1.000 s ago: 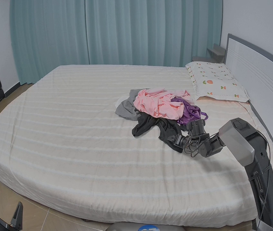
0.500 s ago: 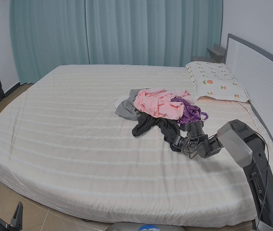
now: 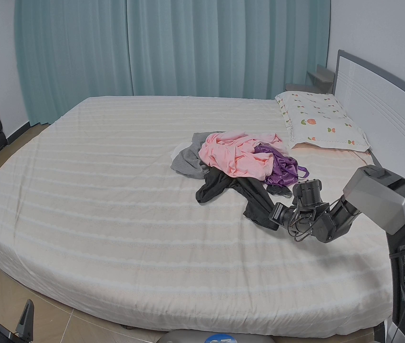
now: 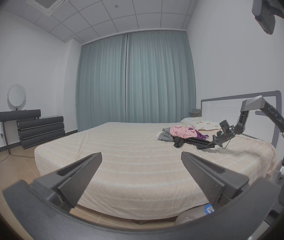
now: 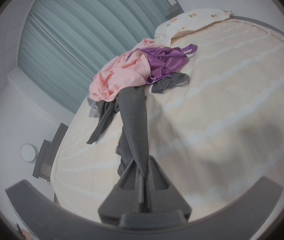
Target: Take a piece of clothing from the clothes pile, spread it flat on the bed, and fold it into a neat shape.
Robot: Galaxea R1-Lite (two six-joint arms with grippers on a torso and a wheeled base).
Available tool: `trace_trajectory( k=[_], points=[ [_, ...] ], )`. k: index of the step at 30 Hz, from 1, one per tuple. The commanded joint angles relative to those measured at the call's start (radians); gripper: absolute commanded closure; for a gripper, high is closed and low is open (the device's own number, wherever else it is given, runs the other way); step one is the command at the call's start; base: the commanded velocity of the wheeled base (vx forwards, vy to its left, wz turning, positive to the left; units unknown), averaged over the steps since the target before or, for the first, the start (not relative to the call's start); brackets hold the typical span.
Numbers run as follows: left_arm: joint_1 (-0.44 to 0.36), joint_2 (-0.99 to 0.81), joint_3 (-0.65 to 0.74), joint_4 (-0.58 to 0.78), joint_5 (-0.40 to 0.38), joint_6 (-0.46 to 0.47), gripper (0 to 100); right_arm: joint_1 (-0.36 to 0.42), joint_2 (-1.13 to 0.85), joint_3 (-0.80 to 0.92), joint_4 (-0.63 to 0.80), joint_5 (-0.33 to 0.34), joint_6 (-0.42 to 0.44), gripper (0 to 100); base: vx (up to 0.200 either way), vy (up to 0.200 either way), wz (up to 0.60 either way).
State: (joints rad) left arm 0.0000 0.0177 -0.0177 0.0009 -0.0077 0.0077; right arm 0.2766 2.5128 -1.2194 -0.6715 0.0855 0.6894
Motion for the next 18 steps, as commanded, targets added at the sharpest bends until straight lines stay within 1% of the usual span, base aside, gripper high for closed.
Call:
trace_trajectory(
  k=[1,3,5,6,7,9,11,13,18],
  points=[
    [0.000,-0.004,0.016,0.001,0.000,0.000,0,0.013,-0.307,0.340,-0.207,0.031,0.004,100,0.000,0.000,0.00],
    [0.000,-0.004,0.016,0.001,0.000,0.000,0,0.016,-0.354,0.388,-0.230,0.034,0.006,100,0.000,0.000,0.00],
    [0.000,-0.004,0.016,0.001,0.000,0.000,0,0.024,-0.454,0.472,-0.252,0.046,0.007,100,0.000,0.000,0.00],
    [0.000,-0.004,0.016,-0.001,0.000,0.000,0,0.024,-0.460,0.475,-0.252,0.046,0.007,100,0.000,0.000,0.00],
    [0.000,-0.004,0.016,-0.001,0.000,0.000,0,0.032,-0.525,0.517,-0.254,0.056,0.021,100,0.000,0.000,0.00],
    [0.000,-0.004,0.018,-0.001,0.000,0.000,0,0.044,-0.586,0.547,-0.254,0.068,0.041,100,0.000,0.000,0.00],
    [0.000,-0.004,0.016,0.001,0.000,0.000,0,0.065,-0.635,0.570,-0.254,0.074,0.053,100,0.000,0.000,0.00],
    [0.000,-0.004,0.018,0.001,0.000,0.000,0,0.087,-0.677,0.593,-0.255,0.066,0.053,100,0.000,0.000,0.00],
    [0.000,-0.004,0.018,0.001,0.000,0.002,0,0.119,-0.786,0.598,-0.254,0.065,0.055,100,0.000,0.000,0.00]
  ],
)
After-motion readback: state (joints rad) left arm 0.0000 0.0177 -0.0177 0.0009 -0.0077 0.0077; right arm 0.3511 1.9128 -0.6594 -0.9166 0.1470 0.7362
